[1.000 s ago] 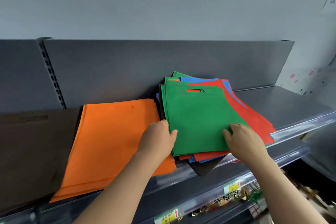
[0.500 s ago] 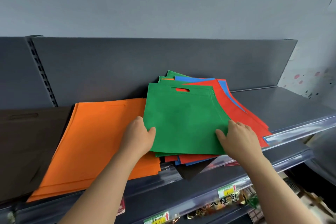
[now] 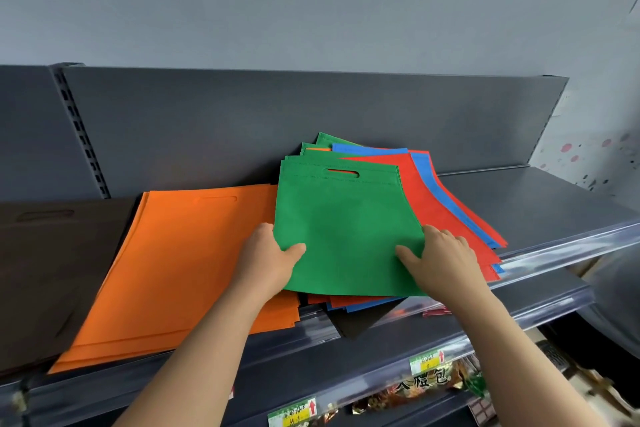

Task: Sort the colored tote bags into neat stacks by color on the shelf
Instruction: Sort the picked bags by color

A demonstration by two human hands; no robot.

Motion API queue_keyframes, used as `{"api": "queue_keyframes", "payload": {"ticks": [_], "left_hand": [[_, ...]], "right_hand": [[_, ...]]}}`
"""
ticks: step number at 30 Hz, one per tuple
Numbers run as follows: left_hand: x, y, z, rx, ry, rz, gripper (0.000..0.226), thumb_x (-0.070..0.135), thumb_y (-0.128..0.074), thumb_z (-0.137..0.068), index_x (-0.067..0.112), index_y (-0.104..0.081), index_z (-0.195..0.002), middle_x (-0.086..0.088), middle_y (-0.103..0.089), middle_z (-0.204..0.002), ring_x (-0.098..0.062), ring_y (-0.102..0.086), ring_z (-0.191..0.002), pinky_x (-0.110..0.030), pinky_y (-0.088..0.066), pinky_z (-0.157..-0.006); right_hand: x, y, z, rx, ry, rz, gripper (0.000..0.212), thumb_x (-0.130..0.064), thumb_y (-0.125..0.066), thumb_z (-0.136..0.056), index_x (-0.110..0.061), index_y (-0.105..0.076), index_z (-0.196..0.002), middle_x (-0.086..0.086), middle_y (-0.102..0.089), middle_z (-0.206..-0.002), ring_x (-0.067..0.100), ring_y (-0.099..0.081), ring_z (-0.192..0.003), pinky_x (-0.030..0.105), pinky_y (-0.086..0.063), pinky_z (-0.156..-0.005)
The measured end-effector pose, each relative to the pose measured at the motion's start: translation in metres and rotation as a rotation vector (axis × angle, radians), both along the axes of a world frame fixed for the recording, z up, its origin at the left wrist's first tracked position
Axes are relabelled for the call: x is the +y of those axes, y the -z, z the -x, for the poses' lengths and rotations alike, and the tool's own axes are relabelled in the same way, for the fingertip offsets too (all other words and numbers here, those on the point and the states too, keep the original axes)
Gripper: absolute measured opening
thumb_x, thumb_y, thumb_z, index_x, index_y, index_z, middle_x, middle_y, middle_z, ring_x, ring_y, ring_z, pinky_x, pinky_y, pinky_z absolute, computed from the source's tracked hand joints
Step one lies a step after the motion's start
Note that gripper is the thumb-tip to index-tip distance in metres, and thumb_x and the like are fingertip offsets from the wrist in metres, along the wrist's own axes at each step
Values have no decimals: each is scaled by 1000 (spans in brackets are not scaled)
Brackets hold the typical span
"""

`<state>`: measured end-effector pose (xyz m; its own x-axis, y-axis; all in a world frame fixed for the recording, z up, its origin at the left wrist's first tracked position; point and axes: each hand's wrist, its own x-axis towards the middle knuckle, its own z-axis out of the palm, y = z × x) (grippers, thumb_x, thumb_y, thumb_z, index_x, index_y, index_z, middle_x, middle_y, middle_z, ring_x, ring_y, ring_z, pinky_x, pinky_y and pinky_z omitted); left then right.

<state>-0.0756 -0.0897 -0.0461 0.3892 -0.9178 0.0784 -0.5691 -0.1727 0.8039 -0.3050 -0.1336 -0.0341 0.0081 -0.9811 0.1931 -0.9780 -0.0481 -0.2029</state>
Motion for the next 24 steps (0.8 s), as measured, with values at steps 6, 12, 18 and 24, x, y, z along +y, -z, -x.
{"api": "queue_keyframes", "payload": {"ticks": [6,12,18,24], "left_hand": [[9,-4,-3,47,-24,138,16,11,-57,-92,18,-52,-106,2,-62,-104,-12,-61,-82,-23,-46,-57],[31,-19,-18,101,-91,283,16,12,-55,-93,22,-53,-105,11,-62,-98,-2,-59,-83,-16,-41,-57],[63,-32,-45,96,-183,379,17,14,-55,-93,25,-51,-105,18,-59,-94,3,-56,-80,-11,-39,-55],[108,-28,-92,-30,-255,365,18,12,-55,-92,22,-51,-107,15,-58,-95,4,-51,-78,-6,-38,-57]], "right_hand": [[4,1,-7,-49,-30,-35,50,-50,-48,-90,-10,-48,-119,12,-55,-119,35,-46,-112,41,-38,-92],[6,-1,-21,-217,-60,-31,58,-47,-46,-92,-7,-40,-134,16,-53,-129,39,-44,-119,43,-35,-97],[15,-7,-58,-436,-178,-3,58,-34,-57,-90,-4,-40,-136,17,-54,-129,35,-49,-119,38,-39,-92],[44,-13,-110,-521,-300,84,47,-11,-59,-87,-8,-47,-133,12,-58,-126,30,-52,-116,33,-41,-90]]}}
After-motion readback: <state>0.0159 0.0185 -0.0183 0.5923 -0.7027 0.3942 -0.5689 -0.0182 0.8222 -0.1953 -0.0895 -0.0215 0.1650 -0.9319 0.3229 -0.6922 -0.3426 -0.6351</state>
